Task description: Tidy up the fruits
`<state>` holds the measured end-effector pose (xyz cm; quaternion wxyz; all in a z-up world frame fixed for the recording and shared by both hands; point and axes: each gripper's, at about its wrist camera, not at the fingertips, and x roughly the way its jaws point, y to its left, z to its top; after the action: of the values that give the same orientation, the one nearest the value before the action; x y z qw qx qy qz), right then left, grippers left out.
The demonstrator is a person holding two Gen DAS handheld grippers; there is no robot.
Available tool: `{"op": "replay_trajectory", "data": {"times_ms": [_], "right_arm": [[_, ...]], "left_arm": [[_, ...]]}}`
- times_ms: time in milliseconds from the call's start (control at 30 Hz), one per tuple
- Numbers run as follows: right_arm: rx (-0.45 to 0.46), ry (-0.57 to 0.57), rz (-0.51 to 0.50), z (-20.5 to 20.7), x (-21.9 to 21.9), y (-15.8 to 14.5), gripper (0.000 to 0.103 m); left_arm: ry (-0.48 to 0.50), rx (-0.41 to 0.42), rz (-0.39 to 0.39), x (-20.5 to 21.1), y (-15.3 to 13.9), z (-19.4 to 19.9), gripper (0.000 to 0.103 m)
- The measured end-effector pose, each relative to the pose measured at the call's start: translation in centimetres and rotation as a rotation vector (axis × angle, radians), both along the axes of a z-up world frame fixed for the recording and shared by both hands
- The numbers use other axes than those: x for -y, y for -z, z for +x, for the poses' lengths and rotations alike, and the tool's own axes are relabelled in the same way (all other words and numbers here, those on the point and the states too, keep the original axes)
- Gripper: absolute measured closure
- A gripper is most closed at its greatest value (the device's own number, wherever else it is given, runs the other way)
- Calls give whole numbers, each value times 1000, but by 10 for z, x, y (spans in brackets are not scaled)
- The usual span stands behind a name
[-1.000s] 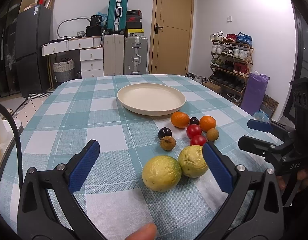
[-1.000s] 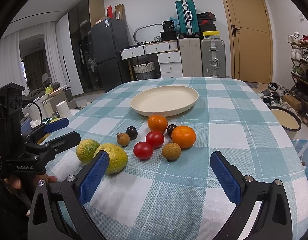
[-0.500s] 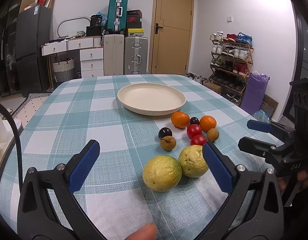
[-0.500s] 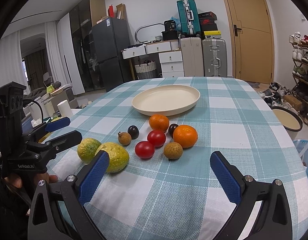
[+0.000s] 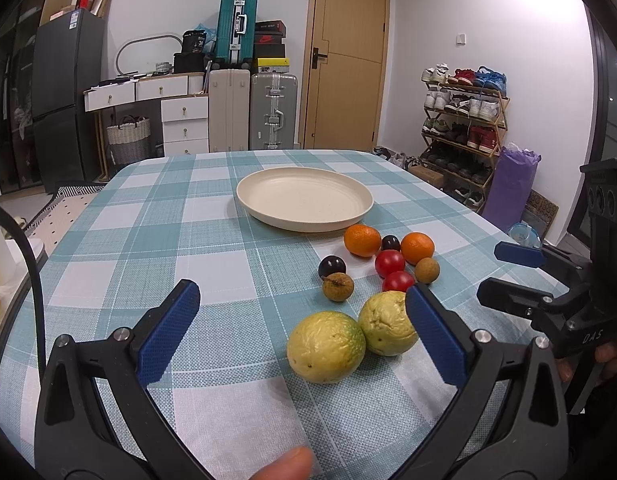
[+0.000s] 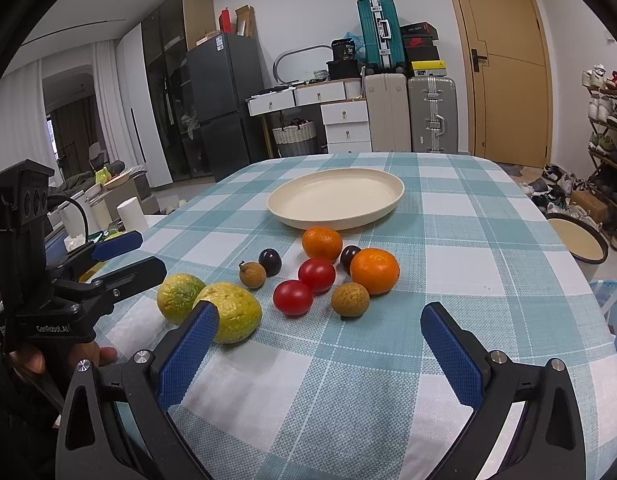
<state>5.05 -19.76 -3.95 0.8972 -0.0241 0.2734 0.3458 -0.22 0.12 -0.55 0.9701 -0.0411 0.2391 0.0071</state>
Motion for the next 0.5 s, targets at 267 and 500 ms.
{"op": "replay_trajectory", "data": {"times_ms": [267,500], "right_arm": [[0,0,-1,0,0,0,0],[-2,-1,-2,-1,-1,1,0]], "left_arm": [[0,0,0,0,0,0,0],[0,-1,0,0,0,0,0]]}}
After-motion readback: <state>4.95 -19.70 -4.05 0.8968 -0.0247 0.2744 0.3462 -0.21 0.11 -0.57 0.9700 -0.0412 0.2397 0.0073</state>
